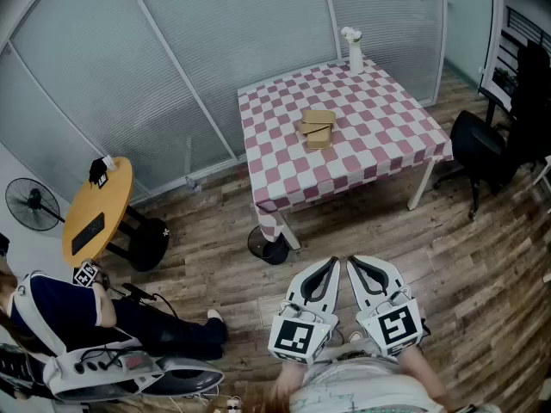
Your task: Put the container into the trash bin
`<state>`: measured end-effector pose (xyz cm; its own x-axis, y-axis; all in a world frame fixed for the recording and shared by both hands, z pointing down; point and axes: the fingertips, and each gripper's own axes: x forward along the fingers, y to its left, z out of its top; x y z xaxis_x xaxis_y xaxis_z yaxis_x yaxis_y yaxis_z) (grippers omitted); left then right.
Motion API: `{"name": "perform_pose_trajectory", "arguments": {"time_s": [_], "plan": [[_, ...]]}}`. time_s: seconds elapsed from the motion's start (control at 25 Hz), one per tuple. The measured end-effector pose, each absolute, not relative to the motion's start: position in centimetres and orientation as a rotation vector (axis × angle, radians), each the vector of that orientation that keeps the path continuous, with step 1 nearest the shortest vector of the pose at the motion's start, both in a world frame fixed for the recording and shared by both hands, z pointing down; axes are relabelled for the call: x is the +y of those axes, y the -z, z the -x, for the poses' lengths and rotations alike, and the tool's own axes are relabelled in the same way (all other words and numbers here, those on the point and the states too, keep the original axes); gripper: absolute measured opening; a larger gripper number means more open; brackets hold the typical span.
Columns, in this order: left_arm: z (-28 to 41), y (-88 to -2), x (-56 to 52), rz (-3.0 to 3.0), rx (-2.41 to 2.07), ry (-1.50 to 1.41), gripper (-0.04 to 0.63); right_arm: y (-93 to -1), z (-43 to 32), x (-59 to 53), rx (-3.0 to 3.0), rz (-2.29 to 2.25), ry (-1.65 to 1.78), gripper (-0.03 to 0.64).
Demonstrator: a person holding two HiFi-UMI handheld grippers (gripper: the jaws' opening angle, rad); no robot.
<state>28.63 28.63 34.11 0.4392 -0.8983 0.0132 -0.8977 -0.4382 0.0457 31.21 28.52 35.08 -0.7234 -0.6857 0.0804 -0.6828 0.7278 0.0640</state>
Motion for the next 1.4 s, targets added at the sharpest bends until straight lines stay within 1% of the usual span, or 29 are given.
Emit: {"name": "perform_pose_trajectory", "arguments": {"time_s": [0.2, 0.36, 0.64, 0.84, 1.16, 1.4], "plan": [[-29.5, -34.4, 28.3, -2.602, -1.638, 0.027, 0.006, -34.8, -32.8, 27.6, -2.844, -1.136, 0.072, -0.006], [-29.8, -35.0, 27.9, -2.575, -1.657, 0.011, 0.006, -35.9, -33.6, 27.2, -2.853, -1.098, 0.004, -0.006], [-28.5, -35.9, 24.8, -2.54, -1.663, 0.017, 0.006, -36.7, -32.8, 24.4, -2.849, -1.086, -0.004, -0.006], [-26.4, -36.0, 20.2, -2.573, -1.636, 0.029, 0.006, -36.6, -30.8, 19.8, -2.837, -1.139, 0.018, -0.006], [-21.0, -35.2, 11.0, -2.66, -1.558, 0.017, 0.006, -35.8, -25.2, 10.9, -2.801, -1.221, 0.061, -0.006], [-18.1, -35.0, 6.1, -2.694, -1.483, 0.008, 0.006, -35.7, -21.8, 6.7, -2.779, -1.255, 0.041, -0.006]]}}
